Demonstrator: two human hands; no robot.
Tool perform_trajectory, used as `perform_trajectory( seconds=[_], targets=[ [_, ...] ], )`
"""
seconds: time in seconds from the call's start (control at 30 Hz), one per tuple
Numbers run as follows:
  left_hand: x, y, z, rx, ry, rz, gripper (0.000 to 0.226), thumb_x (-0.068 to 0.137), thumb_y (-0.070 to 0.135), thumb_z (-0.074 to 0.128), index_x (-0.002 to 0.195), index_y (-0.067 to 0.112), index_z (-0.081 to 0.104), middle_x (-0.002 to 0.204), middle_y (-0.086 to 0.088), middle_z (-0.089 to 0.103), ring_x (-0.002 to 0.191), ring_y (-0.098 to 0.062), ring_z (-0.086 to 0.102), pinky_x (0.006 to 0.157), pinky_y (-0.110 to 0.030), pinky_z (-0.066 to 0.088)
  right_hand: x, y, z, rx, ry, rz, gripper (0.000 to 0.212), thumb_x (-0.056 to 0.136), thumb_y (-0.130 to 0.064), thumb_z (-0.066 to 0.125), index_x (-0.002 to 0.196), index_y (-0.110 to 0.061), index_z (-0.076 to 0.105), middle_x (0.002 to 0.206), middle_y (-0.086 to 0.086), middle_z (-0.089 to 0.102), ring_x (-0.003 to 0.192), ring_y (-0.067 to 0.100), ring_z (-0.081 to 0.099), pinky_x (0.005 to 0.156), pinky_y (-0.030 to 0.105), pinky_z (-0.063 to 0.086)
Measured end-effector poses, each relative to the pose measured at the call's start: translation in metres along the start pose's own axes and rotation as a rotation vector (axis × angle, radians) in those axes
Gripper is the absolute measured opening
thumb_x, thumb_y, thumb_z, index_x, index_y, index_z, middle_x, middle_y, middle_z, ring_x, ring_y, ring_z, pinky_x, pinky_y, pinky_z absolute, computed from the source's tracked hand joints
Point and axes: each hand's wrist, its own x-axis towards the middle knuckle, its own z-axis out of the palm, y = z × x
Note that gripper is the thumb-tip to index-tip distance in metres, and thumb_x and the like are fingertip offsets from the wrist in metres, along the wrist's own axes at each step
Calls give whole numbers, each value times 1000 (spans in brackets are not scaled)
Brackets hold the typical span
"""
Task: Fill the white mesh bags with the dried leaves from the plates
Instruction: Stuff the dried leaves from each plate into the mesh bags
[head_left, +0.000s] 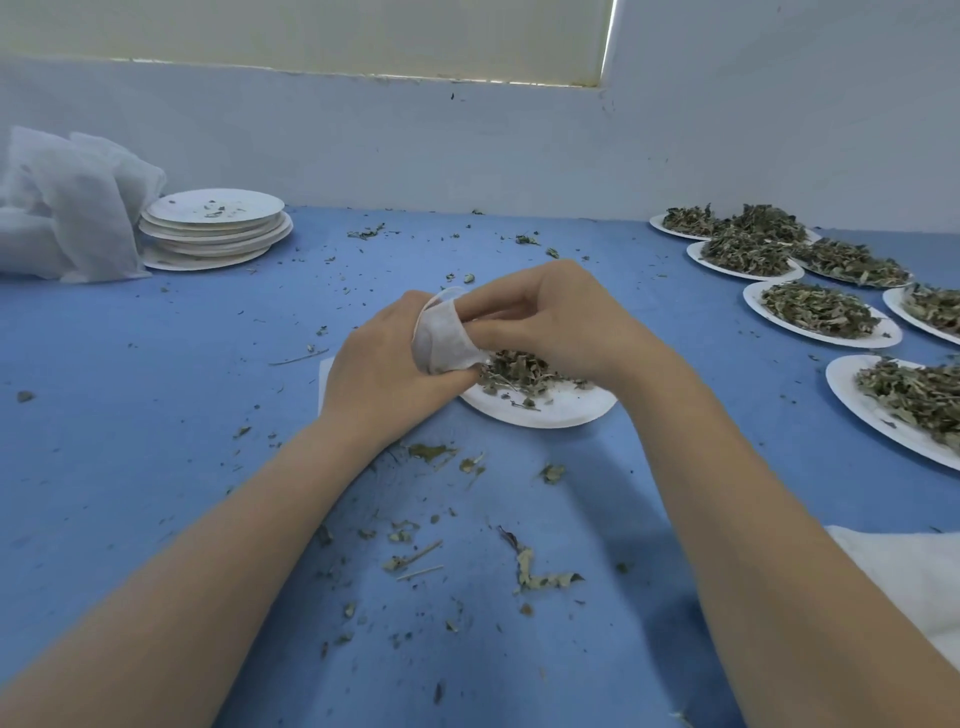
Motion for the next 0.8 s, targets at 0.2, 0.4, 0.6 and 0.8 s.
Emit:
perform_trajectory(
  seconds=[0.2, 0.4, 0.6, 0.8],
  targets=[
    [-3, 8, 1, 83, -39, 69, 47, 65, 46, 71, 103, 23, 56, 87, 9, 60, 80, -15, 55, 67, -28, 43, 9, -4, 11, -255, 107, 26, 18, 74, -2, 64, 84, -12, 75, 80, 3, 72, 76, 13, 64, 66, 22, 48],
    [-1, 3, -1, 90, -9, 18, 47, 67, 42, 69, 108, 24, 55, 86, 12, 55, 79, -12, 52, 64, -25, 37, 8, 0, 12, -73, 42, 18, 22, 82, -6, 62, 92, -21, 75, 84, -6, 72, 80, 6, 65, 71, 19, 51],
    [4, -12, -1, 232, -28, 27, 39, 79, 33, 66, 111, 17, 53, 103, -2, 61, 89, -24, 54, 68, -29, 37, 8, 22, -14, -421, 140, 164, 9, 82, -43, 67, 82, -34, 71, 71, -22, 60, 67, -8, 53, 53, 11, 36],
    [3, -16, 2, 236, -8, 25, 37, 78, 34, 65, 109, 18, 53, 97, 0, 61, 84, -23, 54, 66, -28, 34, 11, 35, 5, -633, 10, 211, 23, 86, -46, 60, 99, -30, 70, 79, -10, 58, 75, 8, 53, 54, 19, 36]
  ],
)
